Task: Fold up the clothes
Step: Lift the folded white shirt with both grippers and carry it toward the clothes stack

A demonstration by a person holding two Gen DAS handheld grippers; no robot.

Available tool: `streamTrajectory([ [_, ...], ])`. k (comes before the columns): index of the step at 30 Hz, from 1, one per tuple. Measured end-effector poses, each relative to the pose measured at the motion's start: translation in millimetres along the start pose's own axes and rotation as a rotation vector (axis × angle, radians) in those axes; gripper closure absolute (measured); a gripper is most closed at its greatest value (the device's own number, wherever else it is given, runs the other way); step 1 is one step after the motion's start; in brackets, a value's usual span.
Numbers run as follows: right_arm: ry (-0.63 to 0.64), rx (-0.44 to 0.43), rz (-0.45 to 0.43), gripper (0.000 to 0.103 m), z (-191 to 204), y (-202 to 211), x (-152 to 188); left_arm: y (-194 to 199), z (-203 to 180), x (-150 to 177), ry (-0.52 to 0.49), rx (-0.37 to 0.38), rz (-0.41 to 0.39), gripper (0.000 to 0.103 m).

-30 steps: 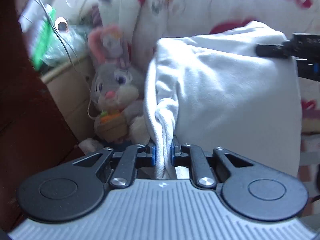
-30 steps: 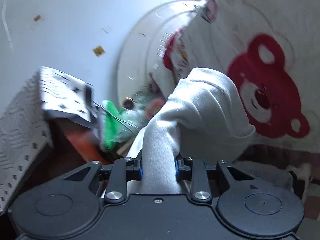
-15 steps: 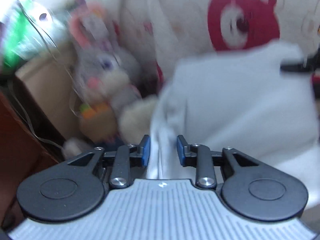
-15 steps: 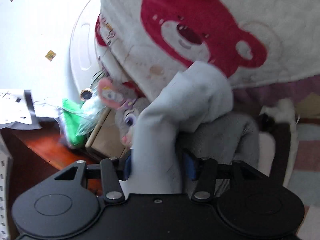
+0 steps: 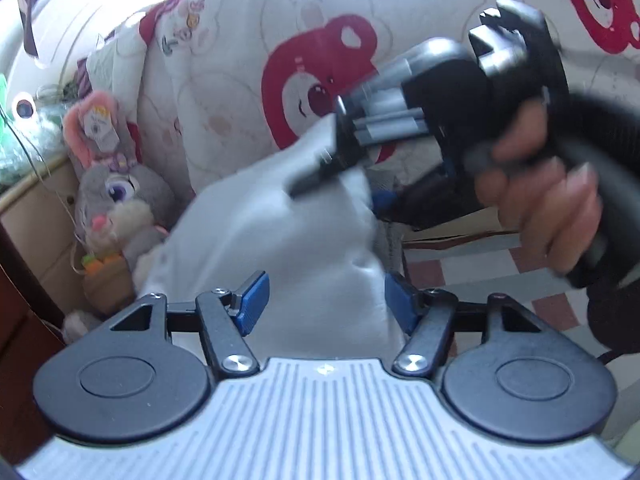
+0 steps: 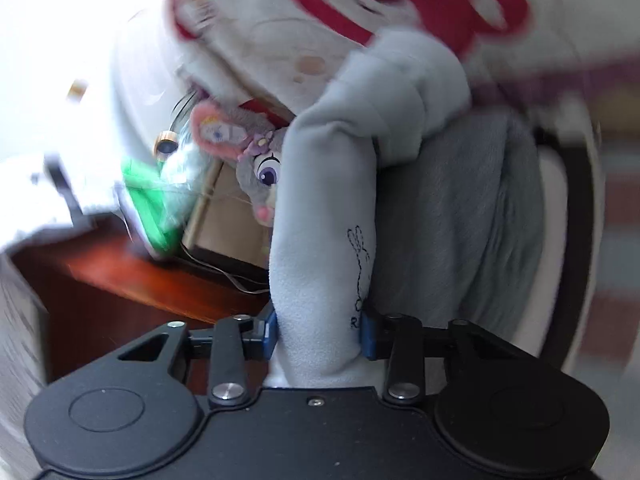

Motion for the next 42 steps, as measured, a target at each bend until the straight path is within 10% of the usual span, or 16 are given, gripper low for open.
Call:
streamTrajectory([
  [8,-0.253,-0.094,0.057,0.061,22.4,-7.6,16.1,-3.8,0.6,-8.2,-0.060,-0.188,-0.021,0.023],
  [10,-0.220,-0.087,0.074,0.061,23.8,-7.8,21.1,-8.7,10.0,-7.3,-0.127,-0.260,-0.005,0.079],
  [11,-0.202,-0.076,0.077,0.060,20.5,-6.6,20.1,-9.9,17.4,-6.5,-0.133,-0.267,0.006,0.086],
  [24,-0.126,0.029,-0.016,0.018,5.1,-16.8,-37.6,16.7,58.1,-16.8,-0.110,-0.223,-0.058,0.090],
  [29,0.305,0.185,-0.027,0.080,67.8,-59.0,-75.0,27.6,55.3,-17.5,-0.169,-0.263,-0.143,0.090],
  [34,0.518,0.043,-0.186,0.082,102.1,-44.2,-97.3,17.5,43.5,-26.2,-0.128,-0.182,-0.191,0.088],
  [39,0.435,0.285,-0.093,0.081,0.4,-46.1,-101.0,-12.8,10.9,-2.0,-0.126,-0.031,-0.062,0.088],
  [42,0.372,0.185,-0.171,0.082,-26.6,-29.1,-98.0,-10.9,-8.9,10.0,-0.194,-0.023,-0.060,0.089],
])
Point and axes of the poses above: each gripper's, at about its wrist camera, not at the fingertips, and y roughly against the way its jaws point, z to its left, x to its underside, the point moved 4 cm from there along -y, roughly the way its jaws point, and after that the axes turned 2 degrees about y, right-handed, at the moved point
